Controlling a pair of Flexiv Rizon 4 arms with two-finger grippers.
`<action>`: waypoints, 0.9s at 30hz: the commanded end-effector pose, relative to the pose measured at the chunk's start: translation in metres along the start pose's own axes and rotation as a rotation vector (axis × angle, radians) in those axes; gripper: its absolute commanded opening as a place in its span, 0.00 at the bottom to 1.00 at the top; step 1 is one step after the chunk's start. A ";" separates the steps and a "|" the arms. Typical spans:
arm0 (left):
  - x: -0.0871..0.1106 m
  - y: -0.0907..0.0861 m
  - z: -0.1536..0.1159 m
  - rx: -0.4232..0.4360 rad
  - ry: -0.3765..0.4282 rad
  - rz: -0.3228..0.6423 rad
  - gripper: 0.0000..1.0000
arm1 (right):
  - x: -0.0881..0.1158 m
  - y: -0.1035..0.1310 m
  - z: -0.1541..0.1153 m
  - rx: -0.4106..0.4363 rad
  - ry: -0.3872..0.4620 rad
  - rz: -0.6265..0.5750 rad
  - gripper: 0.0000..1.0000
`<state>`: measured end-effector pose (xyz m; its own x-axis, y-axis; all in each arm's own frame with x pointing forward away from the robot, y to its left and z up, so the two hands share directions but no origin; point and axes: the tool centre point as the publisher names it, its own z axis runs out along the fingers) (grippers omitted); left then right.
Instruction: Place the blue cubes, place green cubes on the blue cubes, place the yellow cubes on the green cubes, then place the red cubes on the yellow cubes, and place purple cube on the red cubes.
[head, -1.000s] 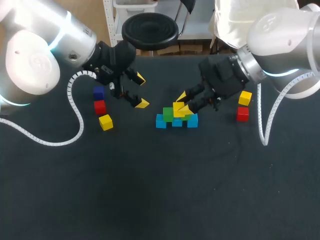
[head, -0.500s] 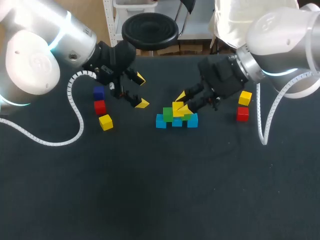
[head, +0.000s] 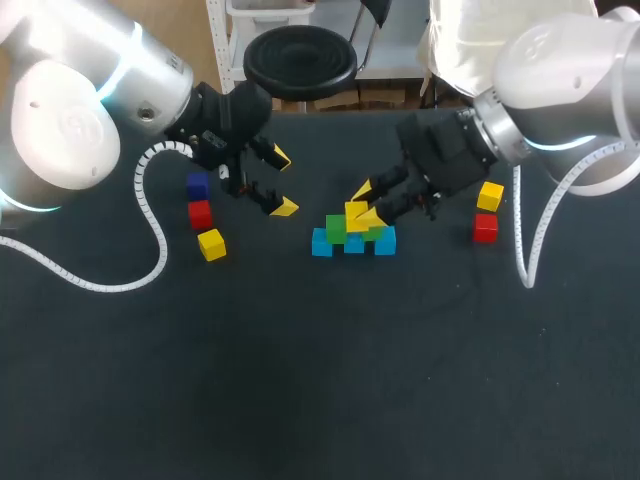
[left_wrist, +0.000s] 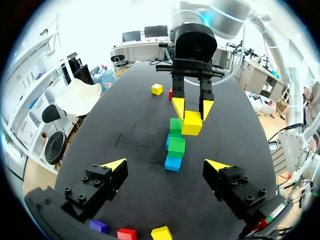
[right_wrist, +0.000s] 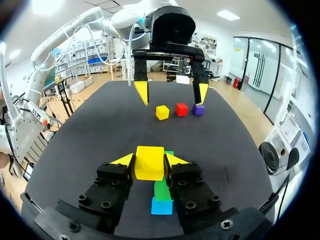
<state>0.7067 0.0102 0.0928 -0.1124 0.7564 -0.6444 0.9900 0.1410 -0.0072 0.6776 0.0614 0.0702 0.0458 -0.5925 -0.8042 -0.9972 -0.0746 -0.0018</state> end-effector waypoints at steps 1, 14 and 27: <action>0.002 -0.001 0.000 -0.001 -0.006 0.004 1.00 | 0.001 0.003 -0.001 0.003 0.000 0.000 0.00; 0.002 -0.001 0.000 -0.001 -0.006 0.004 1.00 | 0.003 0.002 0.001 0.000 -0.003 0.004 0.00; 0.002 -0.001 0.000 -0.001 -0.006 0.004 1.00 | 0.003 0.000 0.001 -0.001 -0.001 0.001 0.00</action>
<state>0.7067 0.0102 0.0928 -0.1124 0.7564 -0.6444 0.9900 0.1410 -0.0072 0.6772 0.0606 0.0670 0.0437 -0.5924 -0.8045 -0.9973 -0.0735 -0.0001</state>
